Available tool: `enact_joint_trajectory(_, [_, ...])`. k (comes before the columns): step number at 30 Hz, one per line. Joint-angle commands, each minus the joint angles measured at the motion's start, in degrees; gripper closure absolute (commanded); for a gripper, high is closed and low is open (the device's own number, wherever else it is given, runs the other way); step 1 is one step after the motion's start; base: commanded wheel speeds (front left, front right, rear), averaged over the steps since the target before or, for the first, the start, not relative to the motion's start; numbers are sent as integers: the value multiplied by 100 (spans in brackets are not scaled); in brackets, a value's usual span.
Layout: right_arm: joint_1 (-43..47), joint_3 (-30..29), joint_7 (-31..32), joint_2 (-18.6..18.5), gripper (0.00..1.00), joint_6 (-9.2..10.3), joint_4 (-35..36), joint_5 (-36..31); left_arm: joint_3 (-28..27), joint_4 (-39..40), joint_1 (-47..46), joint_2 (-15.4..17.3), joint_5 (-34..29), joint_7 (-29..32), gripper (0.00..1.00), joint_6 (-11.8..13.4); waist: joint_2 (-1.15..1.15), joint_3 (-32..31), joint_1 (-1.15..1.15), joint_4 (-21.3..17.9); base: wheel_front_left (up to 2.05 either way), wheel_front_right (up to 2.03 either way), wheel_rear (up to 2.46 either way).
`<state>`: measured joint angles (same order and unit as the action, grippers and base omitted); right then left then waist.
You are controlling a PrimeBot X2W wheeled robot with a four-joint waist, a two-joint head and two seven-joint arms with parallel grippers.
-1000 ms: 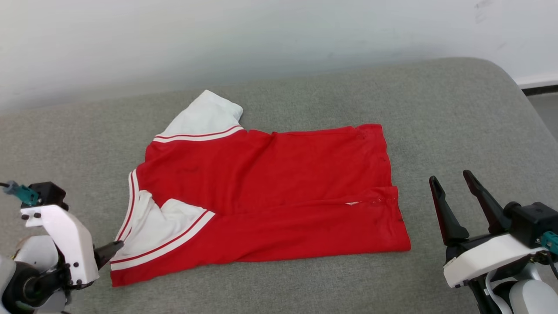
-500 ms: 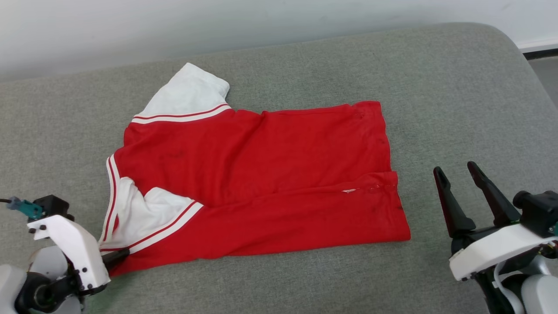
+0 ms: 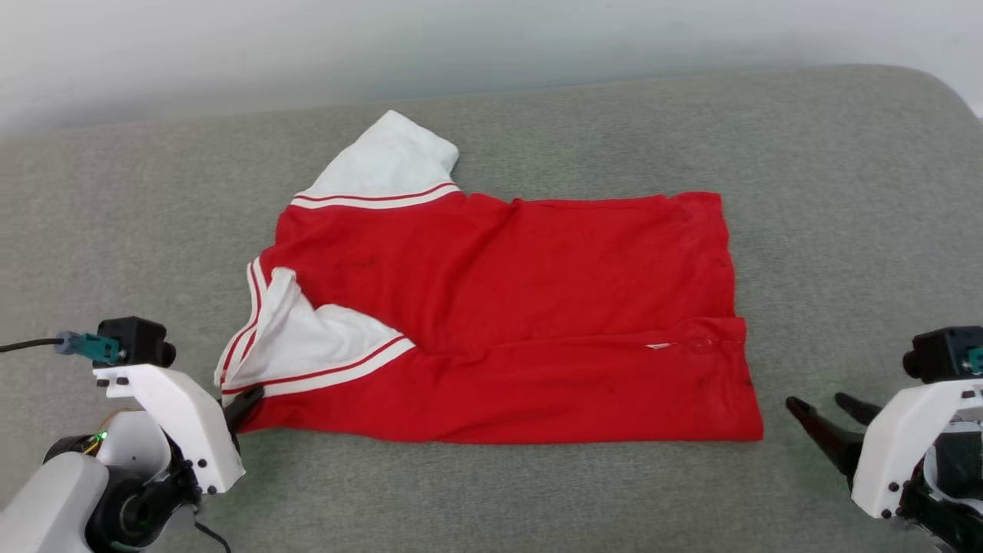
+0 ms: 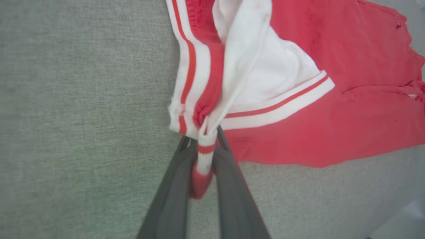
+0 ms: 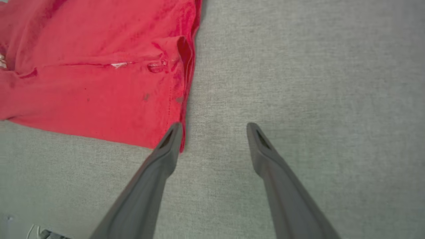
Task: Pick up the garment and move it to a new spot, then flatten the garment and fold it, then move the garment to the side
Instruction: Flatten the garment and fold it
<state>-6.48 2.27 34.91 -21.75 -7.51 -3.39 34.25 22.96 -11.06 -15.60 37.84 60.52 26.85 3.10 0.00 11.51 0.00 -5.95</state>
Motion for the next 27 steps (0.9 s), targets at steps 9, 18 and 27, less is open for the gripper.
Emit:
enact_joint_trajectory(9, [-571,433,671,193,0,4,-550,395,168,768,-139,-85,-443,-250,100,252,0,316,0,438,0,0,0])
enact_joint_trajectory(18, [-807,1198,802,305,100,2,-1394,792,214,856,-30,-185,-493,-353,100,350,0,386,0,527,0,0,0])
enact_joint_trajectory(27, [-1226,1475,372,-181,100,3,-1261,931,174,841,170,-185,-520,-570,100,381,0,39,0,488,0,0,0])
